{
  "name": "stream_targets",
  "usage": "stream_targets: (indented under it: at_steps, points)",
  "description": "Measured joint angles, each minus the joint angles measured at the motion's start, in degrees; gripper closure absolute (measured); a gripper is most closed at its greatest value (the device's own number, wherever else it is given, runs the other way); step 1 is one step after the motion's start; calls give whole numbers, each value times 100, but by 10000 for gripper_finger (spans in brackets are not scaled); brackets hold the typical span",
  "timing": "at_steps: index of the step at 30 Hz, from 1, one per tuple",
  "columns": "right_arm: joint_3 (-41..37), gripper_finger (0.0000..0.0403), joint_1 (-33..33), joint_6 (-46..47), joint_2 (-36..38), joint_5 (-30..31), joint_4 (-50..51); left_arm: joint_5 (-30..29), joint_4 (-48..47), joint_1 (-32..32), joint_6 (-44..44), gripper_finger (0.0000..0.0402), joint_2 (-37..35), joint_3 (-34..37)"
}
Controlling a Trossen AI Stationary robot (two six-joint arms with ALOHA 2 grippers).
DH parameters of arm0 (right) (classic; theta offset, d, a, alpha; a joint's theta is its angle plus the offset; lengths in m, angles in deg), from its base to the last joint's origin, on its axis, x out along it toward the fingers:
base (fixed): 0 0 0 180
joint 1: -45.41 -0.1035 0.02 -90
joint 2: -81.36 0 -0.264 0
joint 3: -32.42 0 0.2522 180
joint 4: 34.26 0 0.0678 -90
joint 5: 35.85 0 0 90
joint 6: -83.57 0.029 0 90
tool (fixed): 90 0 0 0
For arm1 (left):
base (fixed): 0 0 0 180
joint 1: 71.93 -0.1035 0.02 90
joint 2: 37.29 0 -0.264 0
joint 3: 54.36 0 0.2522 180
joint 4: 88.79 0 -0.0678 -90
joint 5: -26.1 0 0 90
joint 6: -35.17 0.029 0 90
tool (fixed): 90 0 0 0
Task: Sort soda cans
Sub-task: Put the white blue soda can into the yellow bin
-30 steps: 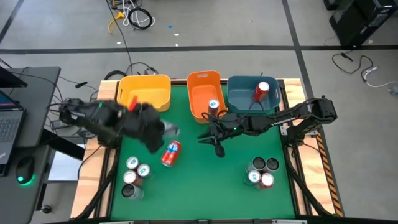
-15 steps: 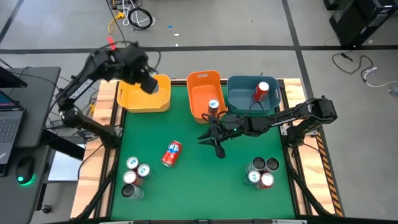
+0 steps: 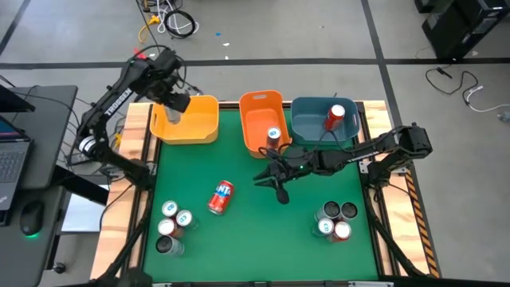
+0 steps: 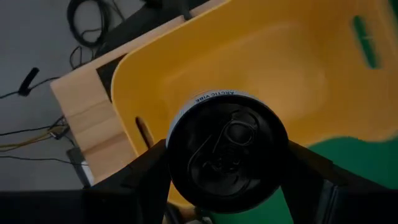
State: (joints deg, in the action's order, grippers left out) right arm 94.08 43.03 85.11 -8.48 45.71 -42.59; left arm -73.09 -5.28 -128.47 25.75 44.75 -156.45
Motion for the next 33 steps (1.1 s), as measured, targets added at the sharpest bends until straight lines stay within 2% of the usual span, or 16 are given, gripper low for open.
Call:
stream_targets:
  at_steps: [3,9,13,26,28,33]
  points:
    - [0,329,-38,-11,0,0,-2,145,600,-273,185,158,-2,651]
    - [0,329,-86,-20,0,0,0,956,1714,-793,387,158,4,1625]
    - [0,329,-98,-20,0,0,-2,1119,1945,-839,428,158,-3,1695]
    - [0,329,-107,-17,0,0,-2,1096,1910,-834,407,158,-2,1705]
    - [0,329,-107,-17,0,0,0,1098,1912,-834,459,144,-6,1759]
    - [0,329,-107,-15,0,1,-2,982,1823,-813,623,74,15,1912]
